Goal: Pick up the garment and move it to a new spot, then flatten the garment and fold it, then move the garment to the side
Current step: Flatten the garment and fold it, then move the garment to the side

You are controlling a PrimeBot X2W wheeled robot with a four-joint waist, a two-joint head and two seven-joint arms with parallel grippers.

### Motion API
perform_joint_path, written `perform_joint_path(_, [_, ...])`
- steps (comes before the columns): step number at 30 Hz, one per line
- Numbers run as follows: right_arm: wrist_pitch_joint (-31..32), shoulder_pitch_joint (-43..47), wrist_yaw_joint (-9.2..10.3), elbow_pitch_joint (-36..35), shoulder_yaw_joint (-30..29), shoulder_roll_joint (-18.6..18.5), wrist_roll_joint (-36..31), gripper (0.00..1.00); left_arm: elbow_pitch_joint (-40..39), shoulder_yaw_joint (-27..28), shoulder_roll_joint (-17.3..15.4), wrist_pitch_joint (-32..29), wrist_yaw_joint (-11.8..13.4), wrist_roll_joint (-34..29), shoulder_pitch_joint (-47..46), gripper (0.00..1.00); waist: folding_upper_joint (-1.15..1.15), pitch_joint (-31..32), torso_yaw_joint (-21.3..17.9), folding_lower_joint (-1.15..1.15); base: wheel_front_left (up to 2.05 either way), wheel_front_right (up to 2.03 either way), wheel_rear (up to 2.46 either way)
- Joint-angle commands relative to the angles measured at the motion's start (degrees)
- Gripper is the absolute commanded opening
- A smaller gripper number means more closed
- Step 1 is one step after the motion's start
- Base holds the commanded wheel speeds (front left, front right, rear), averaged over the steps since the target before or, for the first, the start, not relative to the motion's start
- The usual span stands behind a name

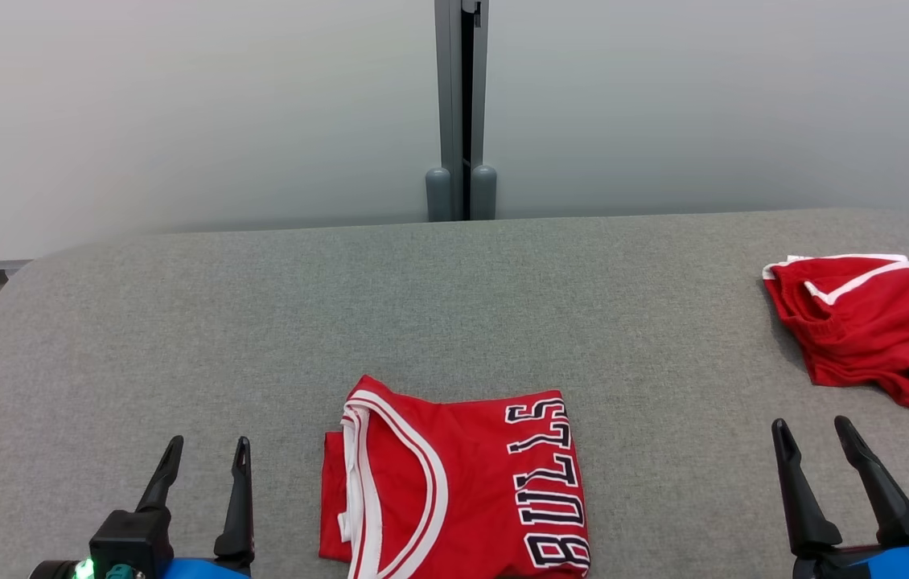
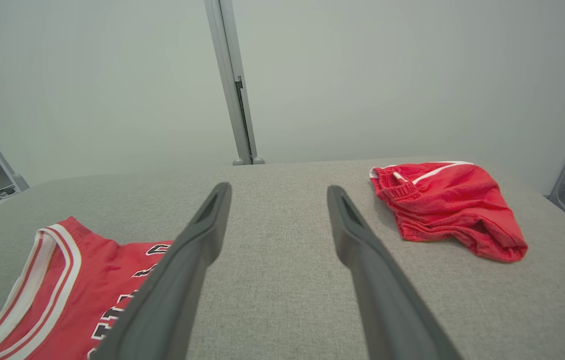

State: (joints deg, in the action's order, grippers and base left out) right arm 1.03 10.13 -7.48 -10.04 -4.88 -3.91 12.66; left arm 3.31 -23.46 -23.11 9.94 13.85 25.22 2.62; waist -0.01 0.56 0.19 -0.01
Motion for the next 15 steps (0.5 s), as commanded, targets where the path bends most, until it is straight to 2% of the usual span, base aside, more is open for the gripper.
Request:
perform_joint_path(1, [0.3,1.2,-0.03,-0.4,-0.1,0.2,-0.4,1.00,0.1,-0.2,-0.5,0.1,-0.5,0.4,0.6,1.00,0.01,0.3,0.0,0.01,0.00,0.00,0.00])
perform_joint_path(5, [0.7,1.9,-0.03,-0.9,-0.2,0.3,-0.6,1.00,0.5,0.2,-1.3,0.5,-1.2,0.8,0.7,1.00,0.01,0.8,0.0,0.01,0.00,0.00,0.00])
perform_joint_path(15, [1.5,2.7,-0.02,-1.8,-0.3,0.5,-0.6,1.00,0.6,0.6,-1.5,1.0,-0.6,1.3,1.3,1.00,0.01,1.2,-0.2,0.01,0.00,0.00,0.00])
